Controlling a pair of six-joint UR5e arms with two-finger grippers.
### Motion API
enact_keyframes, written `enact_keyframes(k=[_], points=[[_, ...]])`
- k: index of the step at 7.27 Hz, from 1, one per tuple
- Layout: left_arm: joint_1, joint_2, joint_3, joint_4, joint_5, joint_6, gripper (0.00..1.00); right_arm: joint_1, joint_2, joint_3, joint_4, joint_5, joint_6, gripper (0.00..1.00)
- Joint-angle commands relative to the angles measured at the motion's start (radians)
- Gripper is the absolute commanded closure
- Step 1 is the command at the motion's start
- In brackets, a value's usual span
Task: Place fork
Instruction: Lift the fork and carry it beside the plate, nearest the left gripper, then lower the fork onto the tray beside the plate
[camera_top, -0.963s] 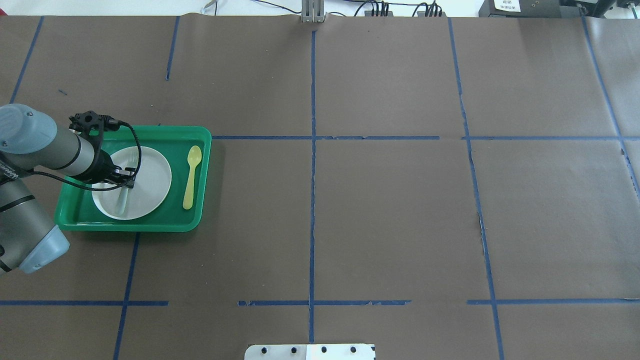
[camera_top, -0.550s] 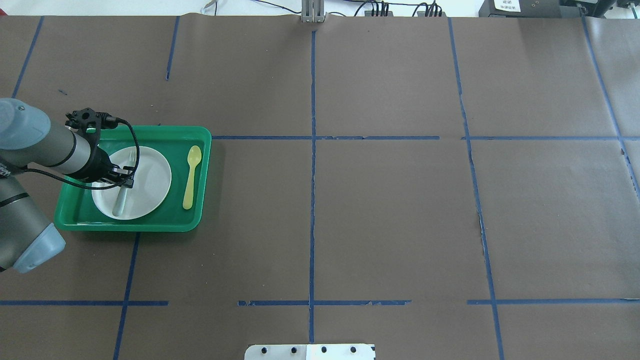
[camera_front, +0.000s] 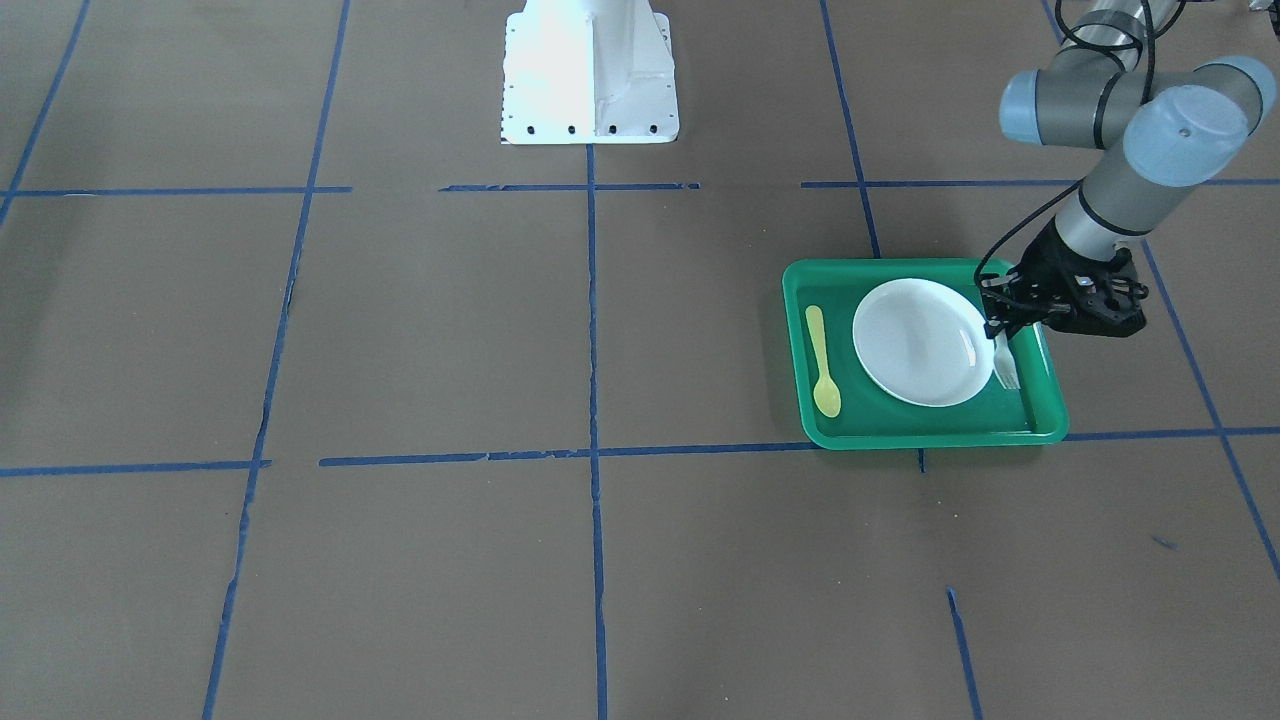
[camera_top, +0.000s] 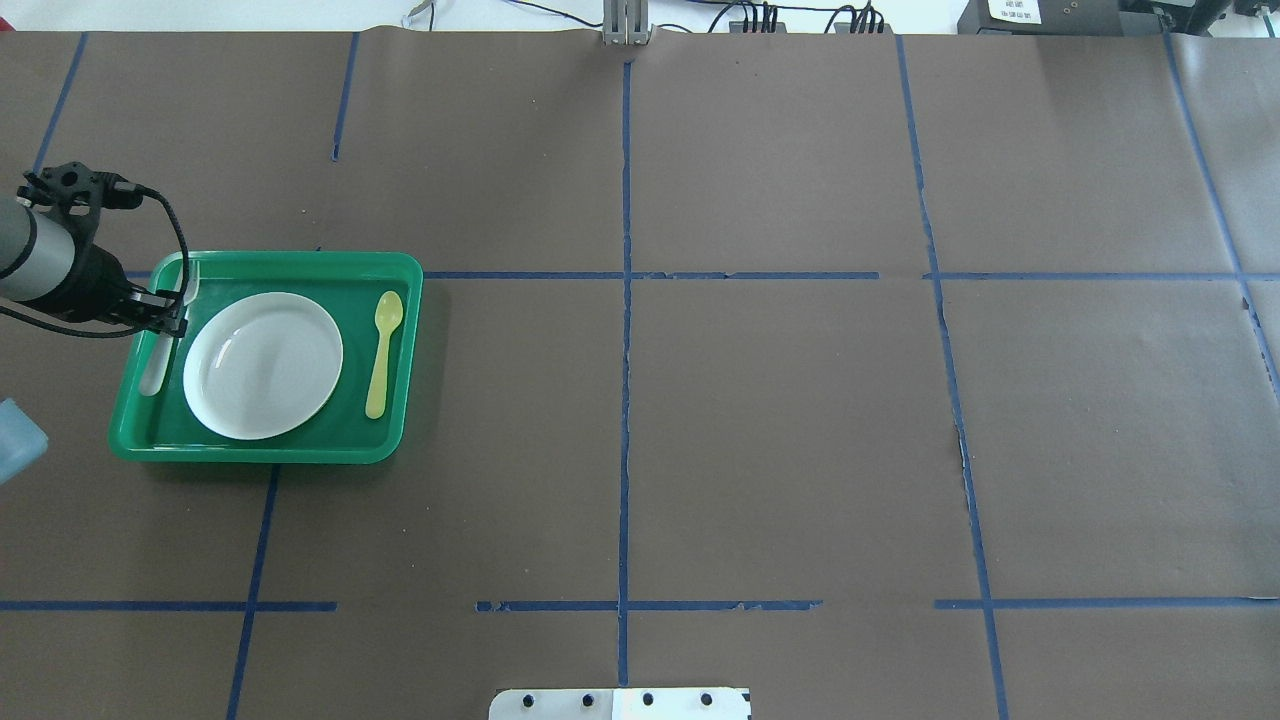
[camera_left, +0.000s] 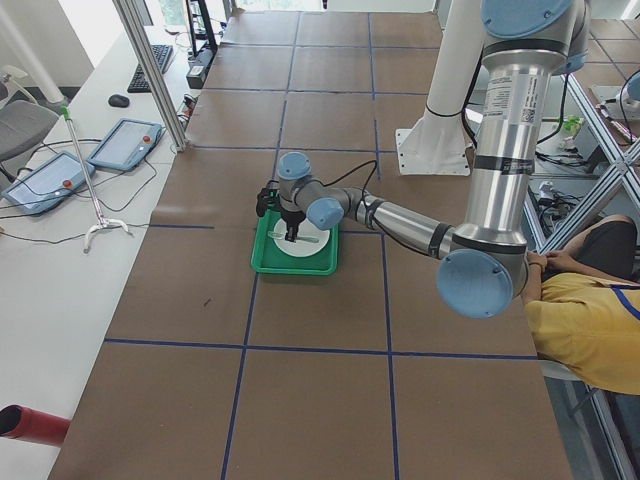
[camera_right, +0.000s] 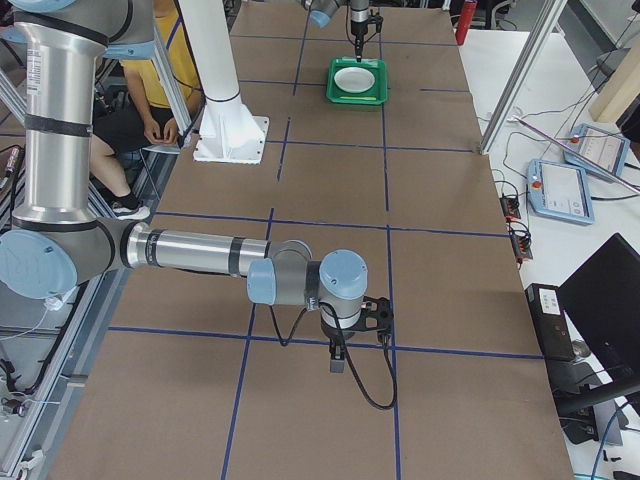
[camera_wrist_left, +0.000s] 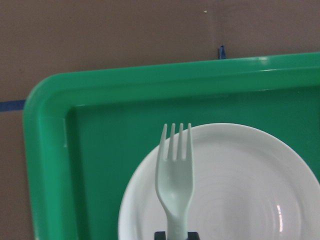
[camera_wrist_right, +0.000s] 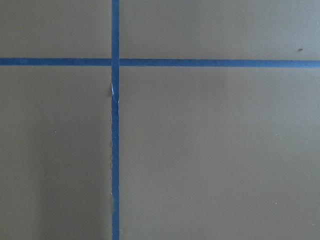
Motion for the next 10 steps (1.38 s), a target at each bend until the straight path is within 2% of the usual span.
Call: enact_keyframes(k=[1,5,10], points=[[-0.022,0.0,0.043,-0.008,-0.022,-0.011,1.0,0.0,0.0,0.0,0.0,0.0,0.0,0.0],[-0.016,-0.023,0.127,-0.013,-0.022,-0.055,1.0,0.0,0.0,0.0,0.0,0.0,0.0,0.0],[-0.013,-0.03,0.12,-0.013,-0.023,-0.084,1.0,0.0,0.0,0.0,0.0,-0.001,0.0,0.0]])
